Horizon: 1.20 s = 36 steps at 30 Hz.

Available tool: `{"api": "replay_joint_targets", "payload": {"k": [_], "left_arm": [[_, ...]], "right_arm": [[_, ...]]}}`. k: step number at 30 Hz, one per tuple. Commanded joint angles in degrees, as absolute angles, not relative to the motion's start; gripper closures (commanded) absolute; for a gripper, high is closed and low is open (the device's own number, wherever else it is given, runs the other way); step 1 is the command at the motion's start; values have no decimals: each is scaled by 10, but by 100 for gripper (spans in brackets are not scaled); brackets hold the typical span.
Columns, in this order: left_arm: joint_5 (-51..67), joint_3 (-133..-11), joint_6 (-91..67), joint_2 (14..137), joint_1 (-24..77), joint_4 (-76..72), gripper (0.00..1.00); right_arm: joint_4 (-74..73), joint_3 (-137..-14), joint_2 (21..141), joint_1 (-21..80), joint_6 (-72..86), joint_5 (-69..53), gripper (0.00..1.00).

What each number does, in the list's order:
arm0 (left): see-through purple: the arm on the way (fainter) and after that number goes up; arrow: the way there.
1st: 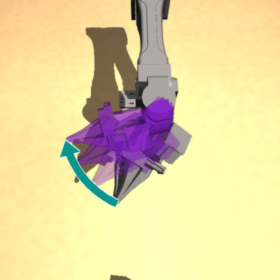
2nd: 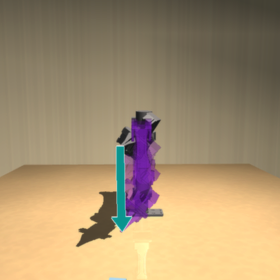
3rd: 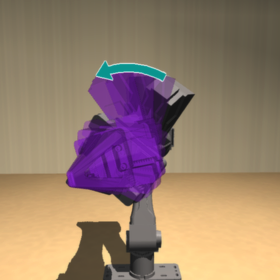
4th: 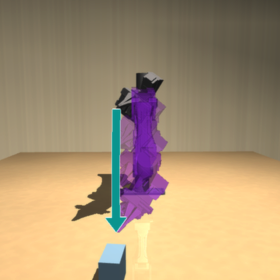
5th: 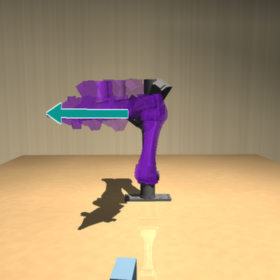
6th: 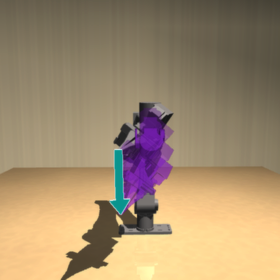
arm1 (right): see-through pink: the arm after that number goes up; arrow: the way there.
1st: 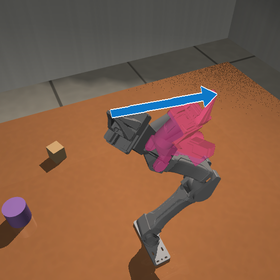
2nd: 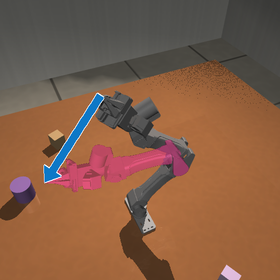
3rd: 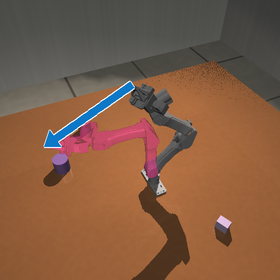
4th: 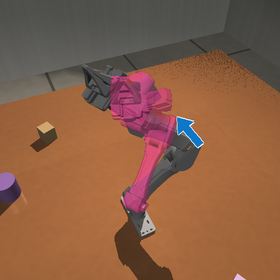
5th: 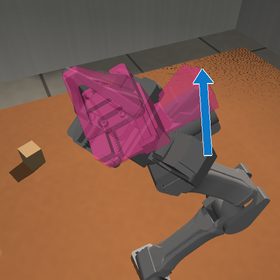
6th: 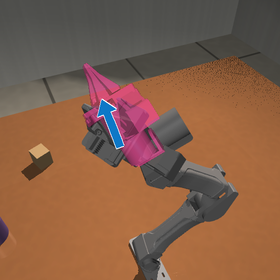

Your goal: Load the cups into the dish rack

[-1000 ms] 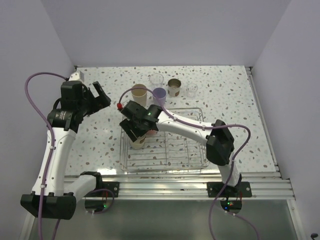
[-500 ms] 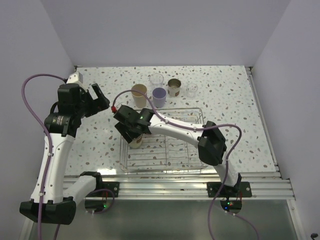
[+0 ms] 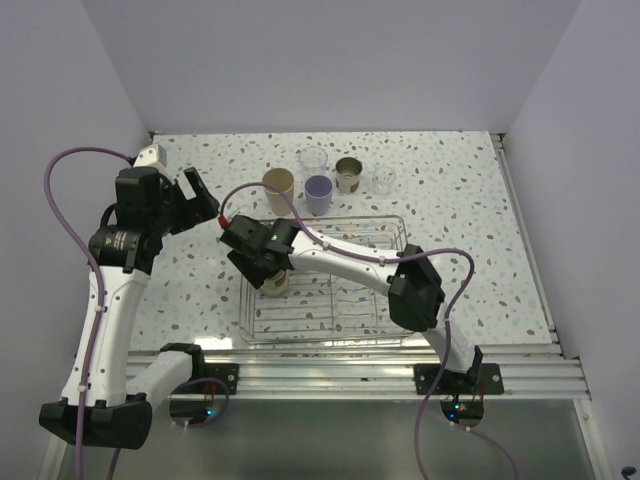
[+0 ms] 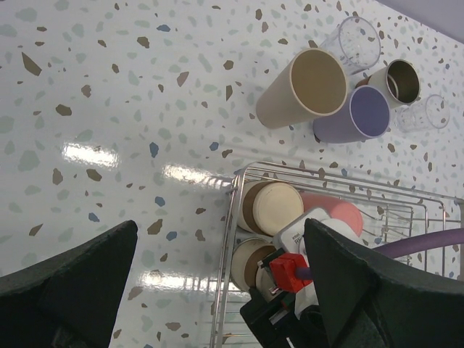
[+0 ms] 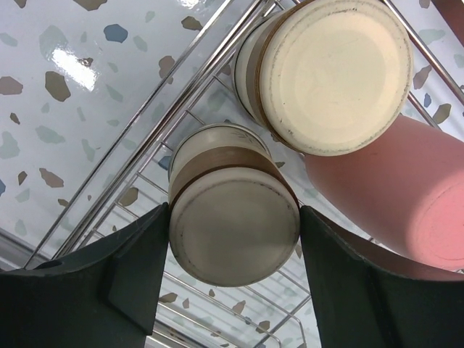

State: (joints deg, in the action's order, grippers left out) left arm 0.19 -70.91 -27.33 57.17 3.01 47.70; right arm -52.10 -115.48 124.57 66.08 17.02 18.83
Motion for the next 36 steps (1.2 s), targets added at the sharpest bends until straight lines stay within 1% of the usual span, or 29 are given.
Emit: {"api": "replay_joint_targets", "payload": {"k": [1,2,5,6,9,14,16,20,23,24,25,28,31,36], "left_arm": [[2,-717,-261,573,27,471,0],[2,-717,-262,573,27,471,0],[2,-717,-265,575,27,468,0],[2,-717,-265,576,27,467,0],[2,-720,-265,579,27,464,0],[-8,-726,-269,593,27,455,0],[-3,-729,-276,607,27,440,0],[38,-731,-288,643,27,392,1],[60,-743,-292,691,28,339,2],[65,-749,-292,707,30,331,2],[70,-763,-291,725,32,322,2],[69,-798,-287,797,59,301,3],[62,-835,-284,866,87,284,4],[56,-889,-281,976,118,272,6]], "right_arm": [[-529,-1176,1231,664,171,192,27],[-528,-1177,1228,664,169,179,22],[-526,-1181,1216,664,168,155,14],[-526,-1183,1213,664,167,151,8],[-532,-1194,1202,664,165,142,3],[-547,-1222,1148,664,165,145,2],[-555,-1234,1127,662,159,169,2],[-569,-1217,1055,631,161,183,2],[-580,-1171,1014,564,188,147,2],[-577,-1130,979,544,195,136,2],[-568,-1108,961,508,200,128,2],[-561,-1040,892,454,206,115,2],[-573,-1001,847,429,202,121,2],[-586,-956,789,417,210,141,2]]}}
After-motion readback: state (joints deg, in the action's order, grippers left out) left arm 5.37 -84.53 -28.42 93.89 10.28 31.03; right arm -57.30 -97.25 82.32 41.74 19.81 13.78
